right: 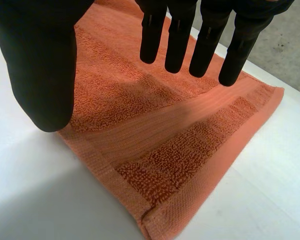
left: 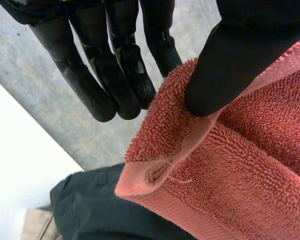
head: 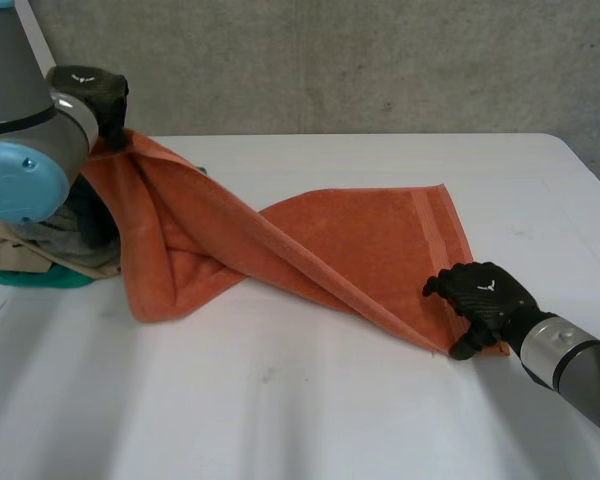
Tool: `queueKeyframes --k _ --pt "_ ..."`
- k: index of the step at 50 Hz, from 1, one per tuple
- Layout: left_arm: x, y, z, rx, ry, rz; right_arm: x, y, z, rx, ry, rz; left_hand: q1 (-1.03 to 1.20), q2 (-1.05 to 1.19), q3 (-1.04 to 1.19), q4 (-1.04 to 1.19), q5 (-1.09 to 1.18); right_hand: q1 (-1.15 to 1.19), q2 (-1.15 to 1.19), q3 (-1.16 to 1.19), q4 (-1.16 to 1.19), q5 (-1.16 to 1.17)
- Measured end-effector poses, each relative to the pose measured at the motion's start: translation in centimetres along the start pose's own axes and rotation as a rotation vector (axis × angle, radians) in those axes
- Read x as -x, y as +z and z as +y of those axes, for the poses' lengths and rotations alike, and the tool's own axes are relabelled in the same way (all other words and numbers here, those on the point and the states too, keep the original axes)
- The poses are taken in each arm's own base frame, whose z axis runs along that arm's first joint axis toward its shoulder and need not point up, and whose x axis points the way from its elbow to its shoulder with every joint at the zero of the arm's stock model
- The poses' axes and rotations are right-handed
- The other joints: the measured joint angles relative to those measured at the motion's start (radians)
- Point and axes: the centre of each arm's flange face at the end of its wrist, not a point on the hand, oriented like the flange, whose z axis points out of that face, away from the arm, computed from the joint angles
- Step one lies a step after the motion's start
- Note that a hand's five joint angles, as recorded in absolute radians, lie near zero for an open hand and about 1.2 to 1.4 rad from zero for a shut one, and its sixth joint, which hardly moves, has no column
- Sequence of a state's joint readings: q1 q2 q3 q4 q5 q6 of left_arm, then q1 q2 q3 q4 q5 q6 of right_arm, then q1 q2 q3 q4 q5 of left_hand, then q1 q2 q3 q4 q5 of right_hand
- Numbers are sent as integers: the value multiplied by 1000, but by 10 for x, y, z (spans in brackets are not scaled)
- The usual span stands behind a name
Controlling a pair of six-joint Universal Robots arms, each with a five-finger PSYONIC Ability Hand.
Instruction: Fold the laundry.
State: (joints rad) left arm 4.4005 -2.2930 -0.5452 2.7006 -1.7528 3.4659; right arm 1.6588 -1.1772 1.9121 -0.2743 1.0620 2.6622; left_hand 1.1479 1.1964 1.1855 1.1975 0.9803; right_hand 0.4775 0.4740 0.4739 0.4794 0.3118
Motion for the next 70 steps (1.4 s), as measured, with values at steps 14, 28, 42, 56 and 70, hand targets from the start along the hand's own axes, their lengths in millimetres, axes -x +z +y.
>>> queueKeyframes --k 14,28,42,56,70 --pt "8 10 17 43 7 -17 4 5 4 27 3 6 0 0 0 0 0 75 79 84 76 76" --pt "15 17 24 52 29 -36 25 -14 -12 66 45 -51 0 0 0 0 0 73 79 83 76 65" --pt "21 21 29 65 20 -48 23 9 -5 22 4 6 0 0 0 0 0 178 179 184 175 173" --pt "20 5 27 93 11 -27 -7 25 -17 -66 -43 125 -1 0 0 0 0 620 700 710 714 682" --pt "6 -118 18 188 66 342 -124 -74 -132 -30 -222 321 -1 0 0 0 0 620 700 714 716 695"
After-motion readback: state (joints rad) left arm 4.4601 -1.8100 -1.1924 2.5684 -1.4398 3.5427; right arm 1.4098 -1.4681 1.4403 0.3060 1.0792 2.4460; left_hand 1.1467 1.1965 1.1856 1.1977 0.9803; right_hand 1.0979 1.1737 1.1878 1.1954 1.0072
